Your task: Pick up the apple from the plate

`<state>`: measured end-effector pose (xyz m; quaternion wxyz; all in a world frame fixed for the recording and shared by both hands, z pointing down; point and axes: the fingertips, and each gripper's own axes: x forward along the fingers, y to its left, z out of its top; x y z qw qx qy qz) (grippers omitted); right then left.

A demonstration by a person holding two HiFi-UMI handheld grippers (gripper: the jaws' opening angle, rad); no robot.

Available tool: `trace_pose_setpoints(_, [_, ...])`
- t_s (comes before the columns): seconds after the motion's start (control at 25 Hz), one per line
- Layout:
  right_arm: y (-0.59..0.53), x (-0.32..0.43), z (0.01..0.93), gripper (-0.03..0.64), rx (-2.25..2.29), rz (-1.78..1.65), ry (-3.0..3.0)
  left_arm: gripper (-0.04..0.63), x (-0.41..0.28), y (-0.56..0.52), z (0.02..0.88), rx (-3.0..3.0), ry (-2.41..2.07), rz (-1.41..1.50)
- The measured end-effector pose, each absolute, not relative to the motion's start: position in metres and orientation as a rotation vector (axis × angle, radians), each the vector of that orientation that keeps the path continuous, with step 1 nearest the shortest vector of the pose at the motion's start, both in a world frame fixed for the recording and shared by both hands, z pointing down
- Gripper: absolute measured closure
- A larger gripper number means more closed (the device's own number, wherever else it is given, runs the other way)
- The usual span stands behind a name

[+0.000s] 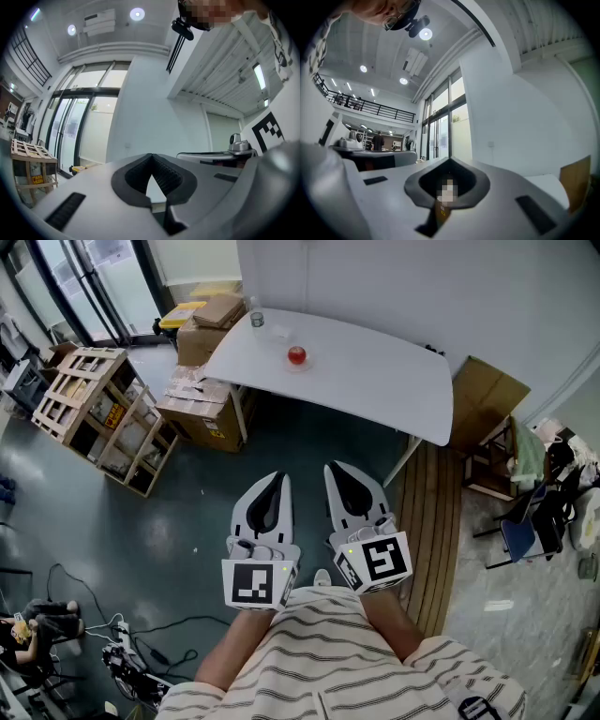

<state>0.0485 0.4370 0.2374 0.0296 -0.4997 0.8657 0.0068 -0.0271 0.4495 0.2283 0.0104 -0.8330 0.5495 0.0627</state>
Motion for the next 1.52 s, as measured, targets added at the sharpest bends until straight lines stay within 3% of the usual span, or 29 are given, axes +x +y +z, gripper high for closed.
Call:
trace_pose_setpoints(0.96, [0.414,0.095,0.246,0.604,-1.311,-0.031,2.745,0.592,0.025,0.433,0.24,-2.487,1.869,0.14])
trace_pose_setpoints(1.52, [0.348,0.064,0.28,0.604,-1.357,-0.046,2.804,0.592,-0.003,0.373,0.276,-2.532,1.899,0.124])
